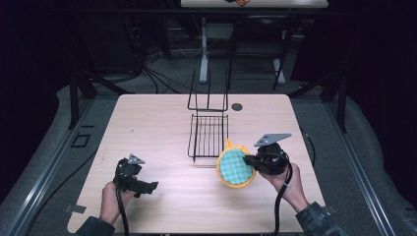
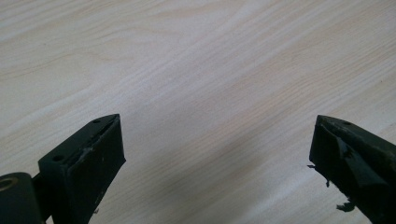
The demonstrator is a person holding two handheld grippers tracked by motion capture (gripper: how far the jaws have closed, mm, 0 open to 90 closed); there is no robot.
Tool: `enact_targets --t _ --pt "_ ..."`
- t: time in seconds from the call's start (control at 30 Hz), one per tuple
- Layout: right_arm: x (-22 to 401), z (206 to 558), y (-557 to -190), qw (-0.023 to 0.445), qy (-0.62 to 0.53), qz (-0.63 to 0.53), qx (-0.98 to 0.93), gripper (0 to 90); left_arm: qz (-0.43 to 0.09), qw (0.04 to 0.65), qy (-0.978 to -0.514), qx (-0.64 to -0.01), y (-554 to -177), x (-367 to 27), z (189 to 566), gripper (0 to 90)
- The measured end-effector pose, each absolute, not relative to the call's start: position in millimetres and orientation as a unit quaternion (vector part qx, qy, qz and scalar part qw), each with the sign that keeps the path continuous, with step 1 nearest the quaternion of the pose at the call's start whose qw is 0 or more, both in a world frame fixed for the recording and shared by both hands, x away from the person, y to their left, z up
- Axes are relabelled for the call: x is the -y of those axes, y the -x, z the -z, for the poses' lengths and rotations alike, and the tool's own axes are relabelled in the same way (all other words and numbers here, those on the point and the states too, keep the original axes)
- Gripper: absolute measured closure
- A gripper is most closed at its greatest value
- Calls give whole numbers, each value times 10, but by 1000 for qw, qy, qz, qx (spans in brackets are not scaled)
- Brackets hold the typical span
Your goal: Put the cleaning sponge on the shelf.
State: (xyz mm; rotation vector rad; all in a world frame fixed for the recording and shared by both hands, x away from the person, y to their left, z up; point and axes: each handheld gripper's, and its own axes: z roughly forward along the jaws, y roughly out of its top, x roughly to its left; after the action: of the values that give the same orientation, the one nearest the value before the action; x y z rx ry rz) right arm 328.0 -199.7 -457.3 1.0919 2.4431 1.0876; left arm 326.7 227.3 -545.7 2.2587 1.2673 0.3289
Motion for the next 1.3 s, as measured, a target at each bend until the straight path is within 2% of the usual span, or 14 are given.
enact_targets --t 0.73,1.3 --pt "1809 4527 -3717 116 -381 -393 -829 877 -116 276 -825 -479 -3270 -2324 5455 21" --pt "1667 4500 -3958 127 -394 -388 -823 877 -118 277 -827 -476 -3264 -2320 5453 22"
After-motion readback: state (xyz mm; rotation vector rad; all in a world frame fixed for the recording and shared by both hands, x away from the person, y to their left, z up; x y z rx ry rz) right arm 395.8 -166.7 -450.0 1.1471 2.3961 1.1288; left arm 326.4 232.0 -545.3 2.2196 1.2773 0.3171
